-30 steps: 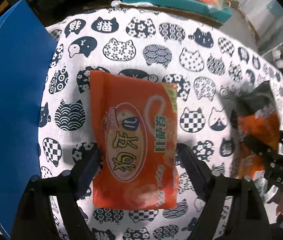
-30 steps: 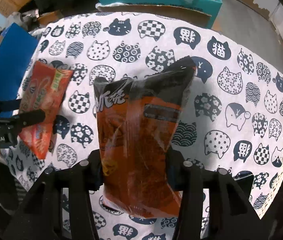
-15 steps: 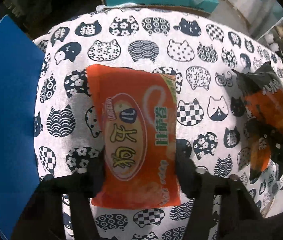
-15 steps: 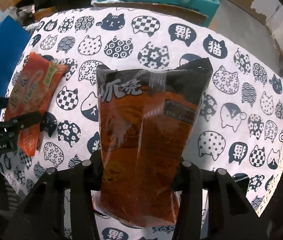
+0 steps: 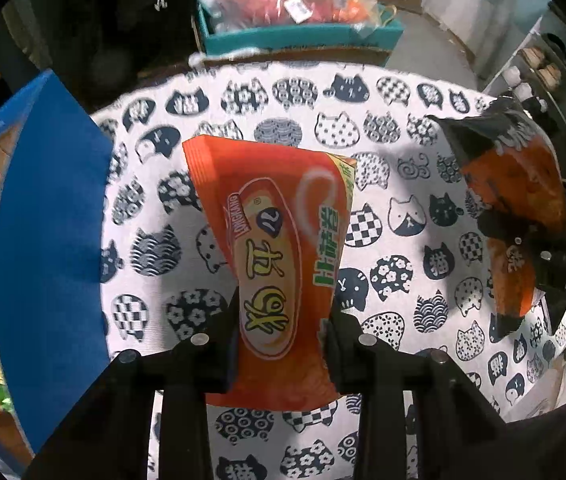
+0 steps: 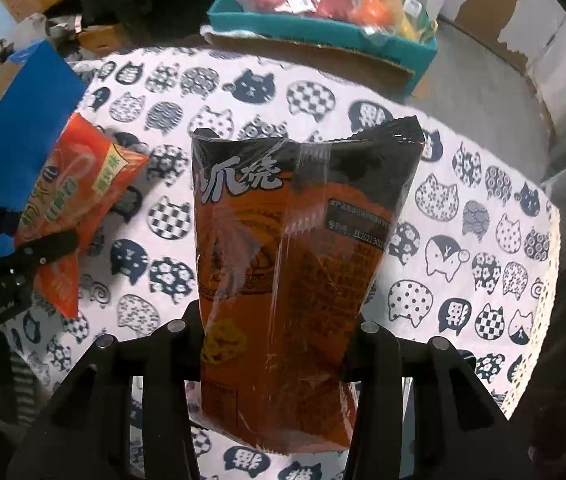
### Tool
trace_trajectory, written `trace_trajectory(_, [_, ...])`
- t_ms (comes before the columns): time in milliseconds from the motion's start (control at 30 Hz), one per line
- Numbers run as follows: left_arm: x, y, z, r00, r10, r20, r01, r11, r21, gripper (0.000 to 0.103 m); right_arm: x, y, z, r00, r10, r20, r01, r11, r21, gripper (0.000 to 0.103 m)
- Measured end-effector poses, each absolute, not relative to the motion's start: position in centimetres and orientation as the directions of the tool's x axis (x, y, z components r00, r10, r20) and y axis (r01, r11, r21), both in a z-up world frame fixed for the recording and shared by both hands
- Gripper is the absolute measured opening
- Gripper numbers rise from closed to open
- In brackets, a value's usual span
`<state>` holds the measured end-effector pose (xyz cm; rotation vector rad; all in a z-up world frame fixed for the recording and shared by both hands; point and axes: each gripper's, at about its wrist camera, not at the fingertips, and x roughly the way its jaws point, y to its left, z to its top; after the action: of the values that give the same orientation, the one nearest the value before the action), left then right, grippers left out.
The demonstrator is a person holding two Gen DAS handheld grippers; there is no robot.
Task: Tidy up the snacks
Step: 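Carry the red bag to the box with the left tool while the right carries the chip bag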
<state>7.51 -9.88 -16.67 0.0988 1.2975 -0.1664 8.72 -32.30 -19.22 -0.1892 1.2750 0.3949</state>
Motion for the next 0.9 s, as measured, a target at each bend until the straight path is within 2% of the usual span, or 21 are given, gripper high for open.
trace_trajectory(400, [5.8,-7.1,-11.4,0.393,-0.044,-0.918,0.182,0.983,0.031,0.034,8.4,-29.9,-15.2,0.288,0.226,-0.931,-0.421,0.903,0.089,0.043])
trace_trajectory(900, [4.4,-1.6,-5.9,0.518,-0.036,-0.854,0.131,0.991,0.038,0.034,8.5,-24.1,-9.4,0.342,0.315,-0.885,-0.487,0.865,0.120,0.043])
